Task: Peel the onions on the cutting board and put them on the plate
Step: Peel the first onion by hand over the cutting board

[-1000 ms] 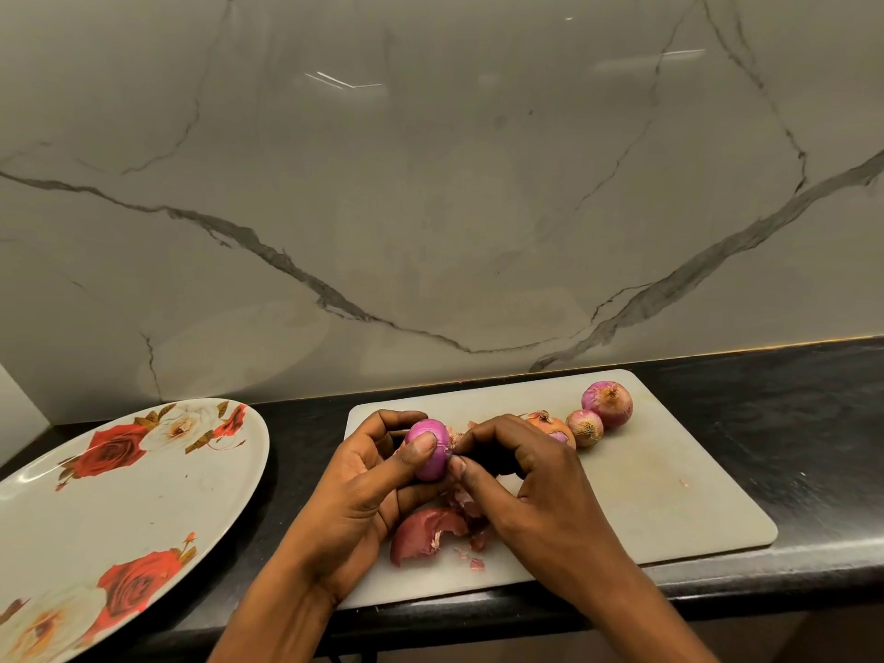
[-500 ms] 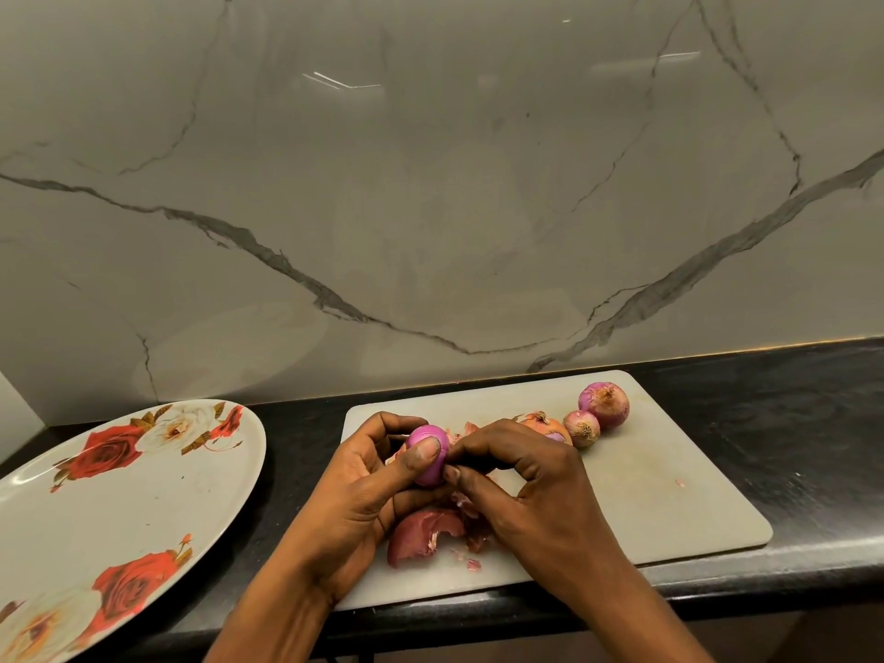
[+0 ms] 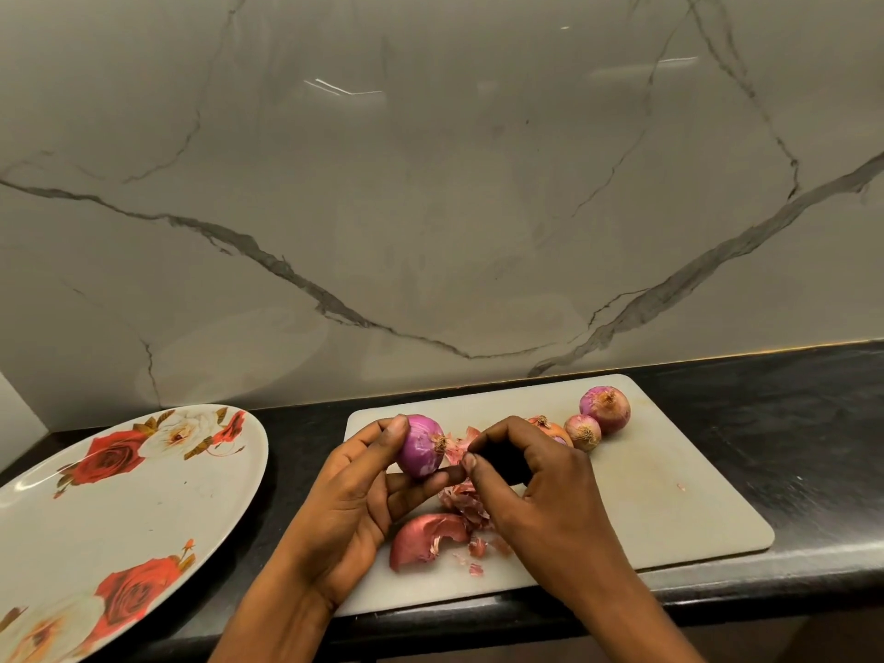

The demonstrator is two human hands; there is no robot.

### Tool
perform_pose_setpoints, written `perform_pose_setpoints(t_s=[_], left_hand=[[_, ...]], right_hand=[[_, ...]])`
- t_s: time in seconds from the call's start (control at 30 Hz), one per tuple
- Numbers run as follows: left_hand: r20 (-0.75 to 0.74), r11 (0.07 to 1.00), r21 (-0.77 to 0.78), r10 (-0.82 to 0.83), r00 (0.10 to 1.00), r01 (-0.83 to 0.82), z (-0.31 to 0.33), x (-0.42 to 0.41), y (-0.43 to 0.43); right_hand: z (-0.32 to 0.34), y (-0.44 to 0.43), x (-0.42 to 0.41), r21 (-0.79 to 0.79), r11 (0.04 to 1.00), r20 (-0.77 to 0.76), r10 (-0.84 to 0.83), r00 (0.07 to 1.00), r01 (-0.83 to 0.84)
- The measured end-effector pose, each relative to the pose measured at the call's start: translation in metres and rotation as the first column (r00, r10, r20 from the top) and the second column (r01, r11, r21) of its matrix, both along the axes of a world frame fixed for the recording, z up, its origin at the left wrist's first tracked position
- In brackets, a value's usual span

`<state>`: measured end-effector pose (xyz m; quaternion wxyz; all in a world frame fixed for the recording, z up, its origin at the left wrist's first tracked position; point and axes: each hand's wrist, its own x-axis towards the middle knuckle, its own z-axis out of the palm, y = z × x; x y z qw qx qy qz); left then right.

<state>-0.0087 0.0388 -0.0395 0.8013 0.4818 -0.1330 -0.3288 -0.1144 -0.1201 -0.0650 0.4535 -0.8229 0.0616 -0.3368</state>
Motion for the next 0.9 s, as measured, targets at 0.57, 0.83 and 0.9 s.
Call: perform_pose_setpoints(t_s=[0.57, 0.83, 0.9], left_hand=[[0.186, 0.995, 0.091, 0.015, 0.982, -0.033, -0.003, -0.003, -0.004], [0.272, 0.983, 0.159, 0.048, 0.961, -0.094, -0.005, -0.005, -0.004], [0.3, 0.979, 0.177, 0.048, 0.953, -0.105, -0.004, -0.007, -0.005]], right_hand=[[0.001, 0.0, -0.002, 0.019, 0.998, 0.125, -0.057, 0.991, 0.055], [0.002, 0.008, -0.004, -0.127, 0.991, 0.086, -0.038, 0.996, 0.049], [0.0, 0.009, -0.003, -0.18, 0.98, 0.078, -0.068, 0.995, 0.082]])
